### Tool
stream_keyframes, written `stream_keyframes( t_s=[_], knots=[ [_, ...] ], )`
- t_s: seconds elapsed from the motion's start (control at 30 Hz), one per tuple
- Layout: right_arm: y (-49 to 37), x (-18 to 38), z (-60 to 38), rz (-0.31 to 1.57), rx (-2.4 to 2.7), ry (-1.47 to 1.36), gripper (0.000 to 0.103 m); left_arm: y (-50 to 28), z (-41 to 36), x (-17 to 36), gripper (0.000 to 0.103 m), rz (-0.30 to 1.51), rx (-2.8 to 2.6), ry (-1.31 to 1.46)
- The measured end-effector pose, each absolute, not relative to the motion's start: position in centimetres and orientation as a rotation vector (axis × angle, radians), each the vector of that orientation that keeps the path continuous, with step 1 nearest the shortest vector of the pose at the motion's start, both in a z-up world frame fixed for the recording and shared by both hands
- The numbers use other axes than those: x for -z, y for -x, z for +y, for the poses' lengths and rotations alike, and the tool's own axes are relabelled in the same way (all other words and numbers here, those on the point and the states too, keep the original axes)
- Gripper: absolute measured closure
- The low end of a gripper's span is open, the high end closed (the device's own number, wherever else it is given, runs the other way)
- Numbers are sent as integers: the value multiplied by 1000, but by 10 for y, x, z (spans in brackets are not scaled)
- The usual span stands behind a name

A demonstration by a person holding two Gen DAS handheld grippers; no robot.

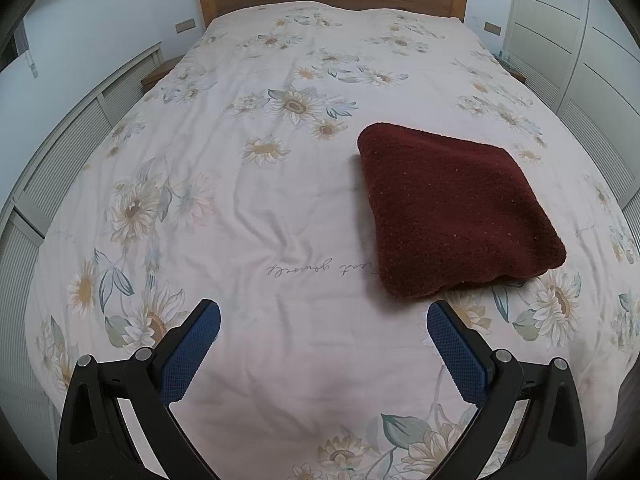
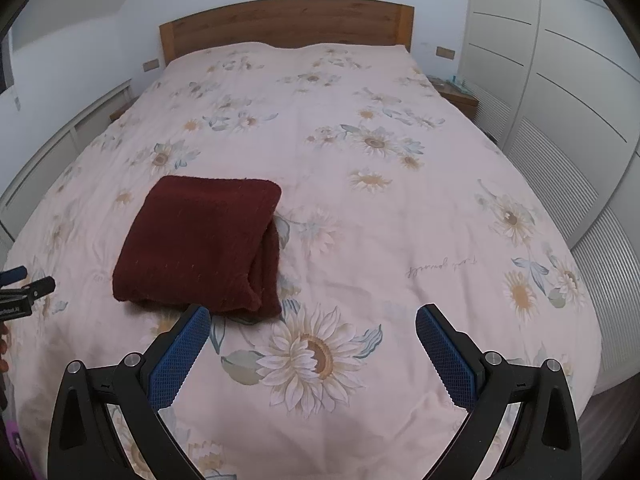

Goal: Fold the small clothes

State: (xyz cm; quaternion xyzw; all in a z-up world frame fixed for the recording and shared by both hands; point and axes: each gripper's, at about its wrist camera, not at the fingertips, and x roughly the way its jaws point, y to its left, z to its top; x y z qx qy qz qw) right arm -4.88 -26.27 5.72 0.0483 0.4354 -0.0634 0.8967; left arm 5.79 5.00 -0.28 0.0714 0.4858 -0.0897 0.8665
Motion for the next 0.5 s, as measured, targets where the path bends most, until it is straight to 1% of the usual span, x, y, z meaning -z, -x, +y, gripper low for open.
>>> stream_keyframes(
  t_s=[0.5],
  knots=[
    [47,-54,-261,920,120,-92,1,-55,46,6,1,1032,171,-146]
  ],
)
